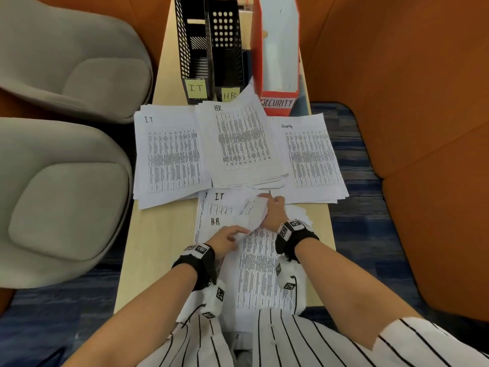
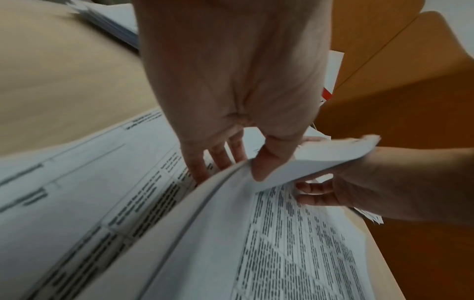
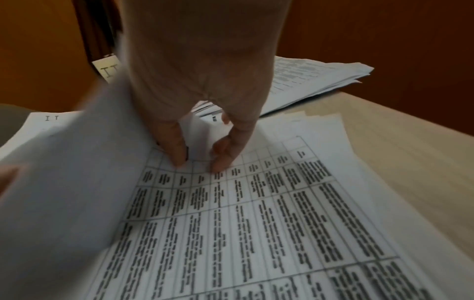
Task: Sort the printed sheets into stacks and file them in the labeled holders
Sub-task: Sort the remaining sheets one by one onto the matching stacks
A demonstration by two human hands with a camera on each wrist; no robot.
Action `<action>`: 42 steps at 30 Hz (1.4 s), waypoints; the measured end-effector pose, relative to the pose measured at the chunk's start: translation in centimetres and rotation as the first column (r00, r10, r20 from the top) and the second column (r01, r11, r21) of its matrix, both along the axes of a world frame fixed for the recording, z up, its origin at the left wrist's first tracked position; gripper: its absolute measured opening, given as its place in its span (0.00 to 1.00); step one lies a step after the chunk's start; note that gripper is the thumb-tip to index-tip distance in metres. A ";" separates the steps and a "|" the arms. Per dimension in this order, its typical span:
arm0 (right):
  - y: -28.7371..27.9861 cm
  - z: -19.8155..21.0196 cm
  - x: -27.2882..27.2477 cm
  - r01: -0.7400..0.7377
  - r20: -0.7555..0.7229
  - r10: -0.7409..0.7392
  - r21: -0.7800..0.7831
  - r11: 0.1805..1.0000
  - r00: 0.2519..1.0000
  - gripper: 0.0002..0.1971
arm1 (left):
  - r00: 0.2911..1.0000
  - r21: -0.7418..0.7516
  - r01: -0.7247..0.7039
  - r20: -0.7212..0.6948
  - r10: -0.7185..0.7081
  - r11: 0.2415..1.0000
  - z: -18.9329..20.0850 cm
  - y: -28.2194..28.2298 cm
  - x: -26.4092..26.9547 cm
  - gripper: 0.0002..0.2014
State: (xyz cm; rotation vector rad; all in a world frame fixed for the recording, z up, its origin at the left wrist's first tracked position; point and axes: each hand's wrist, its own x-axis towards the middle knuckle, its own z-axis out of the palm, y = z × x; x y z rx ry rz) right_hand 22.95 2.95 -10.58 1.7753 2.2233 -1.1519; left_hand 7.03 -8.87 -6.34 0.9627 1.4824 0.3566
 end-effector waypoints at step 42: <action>1.4 8.2 0.0 0.148 -0.368 -0.139 -0.004 0.989 0.919 0.12 | 0.983 0.087 -0.182 0.015 0.181 0.980 1.6 1.1 1.4 0.25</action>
